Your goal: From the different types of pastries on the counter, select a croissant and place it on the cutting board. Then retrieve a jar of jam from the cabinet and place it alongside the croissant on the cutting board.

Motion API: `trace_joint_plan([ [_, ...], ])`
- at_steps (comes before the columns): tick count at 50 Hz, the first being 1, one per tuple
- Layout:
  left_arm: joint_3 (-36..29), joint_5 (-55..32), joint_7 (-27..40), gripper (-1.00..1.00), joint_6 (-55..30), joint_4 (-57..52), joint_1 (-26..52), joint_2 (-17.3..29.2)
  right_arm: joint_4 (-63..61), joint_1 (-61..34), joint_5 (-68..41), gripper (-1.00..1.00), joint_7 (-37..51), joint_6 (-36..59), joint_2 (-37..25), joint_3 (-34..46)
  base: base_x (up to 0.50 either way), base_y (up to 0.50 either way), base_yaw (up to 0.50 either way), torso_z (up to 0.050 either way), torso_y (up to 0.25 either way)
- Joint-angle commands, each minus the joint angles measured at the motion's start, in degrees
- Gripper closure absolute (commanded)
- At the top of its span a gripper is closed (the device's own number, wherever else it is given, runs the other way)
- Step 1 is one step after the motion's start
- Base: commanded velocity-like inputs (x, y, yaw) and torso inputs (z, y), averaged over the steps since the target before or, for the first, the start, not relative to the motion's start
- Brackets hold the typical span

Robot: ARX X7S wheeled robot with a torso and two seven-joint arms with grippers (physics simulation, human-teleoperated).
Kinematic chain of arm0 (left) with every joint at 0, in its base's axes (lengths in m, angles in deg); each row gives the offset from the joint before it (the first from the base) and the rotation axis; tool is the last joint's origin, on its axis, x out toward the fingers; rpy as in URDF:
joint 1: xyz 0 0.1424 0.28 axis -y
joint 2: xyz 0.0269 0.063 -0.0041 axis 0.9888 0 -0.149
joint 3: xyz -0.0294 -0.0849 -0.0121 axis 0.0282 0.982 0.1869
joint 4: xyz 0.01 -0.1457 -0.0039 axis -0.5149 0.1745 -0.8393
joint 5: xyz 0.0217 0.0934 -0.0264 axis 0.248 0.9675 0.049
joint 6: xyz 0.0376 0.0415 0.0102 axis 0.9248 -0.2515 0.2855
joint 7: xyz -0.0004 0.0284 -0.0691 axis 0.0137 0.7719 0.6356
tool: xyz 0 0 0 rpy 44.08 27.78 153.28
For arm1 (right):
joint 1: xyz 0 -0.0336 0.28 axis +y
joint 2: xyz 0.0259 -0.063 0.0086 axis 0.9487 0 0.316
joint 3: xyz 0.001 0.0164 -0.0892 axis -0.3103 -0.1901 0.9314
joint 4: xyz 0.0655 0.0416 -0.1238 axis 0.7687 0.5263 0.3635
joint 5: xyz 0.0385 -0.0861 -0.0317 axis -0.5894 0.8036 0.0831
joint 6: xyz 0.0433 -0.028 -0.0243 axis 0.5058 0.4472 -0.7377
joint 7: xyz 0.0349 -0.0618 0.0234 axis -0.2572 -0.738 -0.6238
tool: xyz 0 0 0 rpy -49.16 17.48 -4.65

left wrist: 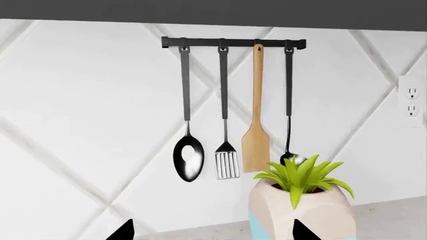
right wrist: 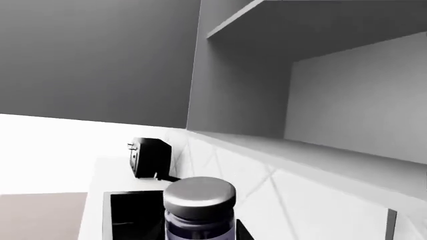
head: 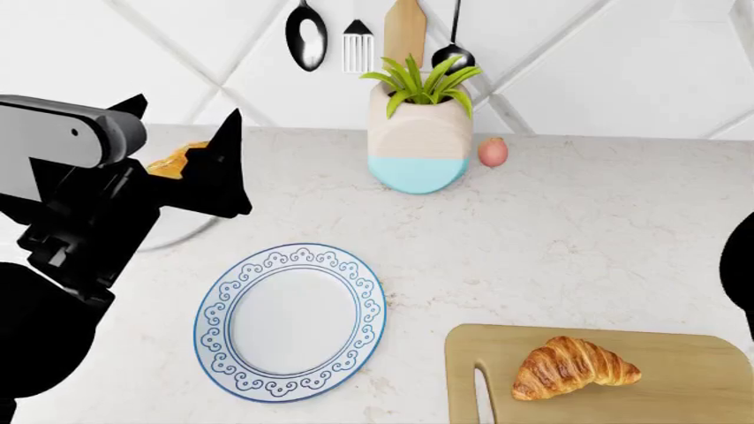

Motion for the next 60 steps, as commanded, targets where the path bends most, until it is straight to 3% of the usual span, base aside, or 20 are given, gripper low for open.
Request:
trace_joint_plan([
  [1,-0.10,-0.26,0.31,-1.00,-0.13,-0.10,0.20,-0.04,-3.27,5.57,-3.99,1.00,2.56,-1.17,-2.57,2.33,0.00,0.00,0.00,0.000,0.000],
  [36,-0.42,0.25,0.00,-1.00,0.23,0.28,-0.16,0.30,-11.98,19.35,-9.77,1.00,4.10,-0.81,-19.31,2.05,0.00,0.00,0.00,0.000,0.000],
  [45,-0.53,0.33,-0.05,-1.00,0.49,0.30,-0.37,0.10,-14.82,26.56,-9.65,1.00,2.76,-0.38,-24.77,-3.24,0.00,0.00,0.00,0.000,0.001],
  [60,-0.31,0.25,-0.05,-1.00,0.89,0.23,-0.59,0.19,-21.18,42.25,-11.01,1.00,2.76,-0.33,-31.46,-19.26,0.00,0.00,0.00,0.001,0.000],
])
